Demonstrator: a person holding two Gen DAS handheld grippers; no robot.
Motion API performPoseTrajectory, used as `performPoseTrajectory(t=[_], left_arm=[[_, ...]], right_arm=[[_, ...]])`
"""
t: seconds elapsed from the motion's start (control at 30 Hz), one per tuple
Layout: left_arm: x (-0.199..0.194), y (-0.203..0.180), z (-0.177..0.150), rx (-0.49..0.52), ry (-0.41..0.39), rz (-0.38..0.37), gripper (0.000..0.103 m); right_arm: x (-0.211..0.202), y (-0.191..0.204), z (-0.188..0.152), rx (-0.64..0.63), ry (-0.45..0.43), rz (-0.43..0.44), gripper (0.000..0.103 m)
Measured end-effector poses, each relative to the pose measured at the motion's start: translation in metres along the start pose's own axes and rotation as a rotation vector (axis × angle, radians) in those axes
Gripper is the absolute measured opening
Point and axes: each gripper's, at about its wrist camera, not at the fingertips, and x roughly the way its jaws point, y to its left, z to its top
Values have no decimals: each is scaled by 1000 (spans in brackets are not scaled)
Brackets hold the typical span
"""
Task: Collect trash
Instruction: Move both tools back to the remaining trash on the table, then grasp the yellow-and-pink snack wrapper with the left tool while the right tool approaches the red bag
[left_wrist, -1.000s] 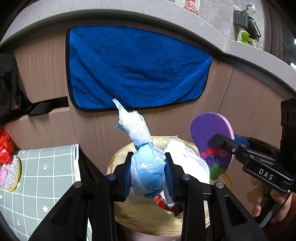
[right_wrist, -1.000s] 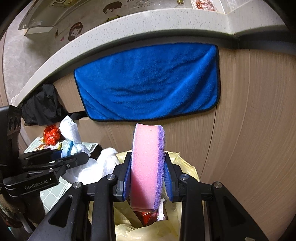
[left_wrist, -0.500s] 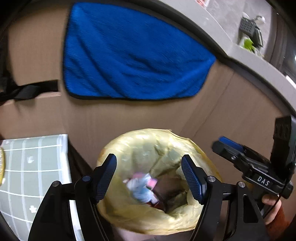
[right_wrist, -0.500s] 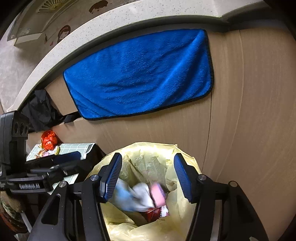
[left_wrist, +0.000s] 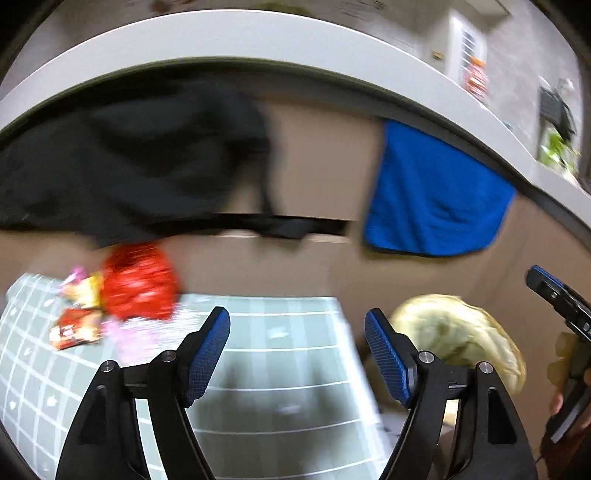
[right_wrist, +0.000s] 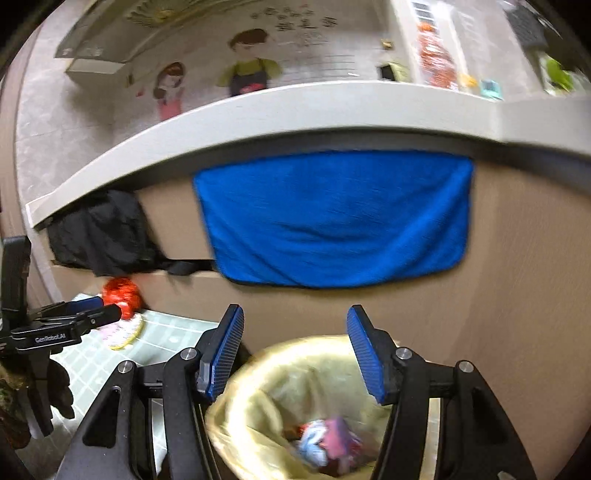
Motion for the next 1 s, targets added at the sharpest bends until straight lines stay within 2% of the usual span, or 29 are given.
performPoseTrajectory(t=[0.23, 0.3, 0.4, 0.5, 0.6, 0.73, 0.87, 1.0], left_arm=[[3, 136, -6, -178, 7, 45, 78], [16, 182, -6, -256, 41, 60, 78], [38, 243, -4, -404, 82, 43, 78], [64, 280, 5, -438, 94, 66, 78], [90, 306, 15, -439, 115, 123, 78], [113, 327, 17, -455, 182, 152, 76], [108, 320, 10, -359, 225, 150, 76], [90, 306, -10, -264, 277, 116, 76]], right_arm=[[51, 90, 4, -64, 81, 148, 56], [68, 115, 2, -69, 115, 198, 56], [90, 146, -4, -87, 150, 230, 56], [113, 169, -9, -113, 192, 247, 56], [136, 190, -12, -142, 235, 262, 56], [156, 208, -10, -175, 249, 284, 56], [183, 225, -4, -165, 271, 349, 56], [220, 249, -3, -135, 309, 429, 56]])
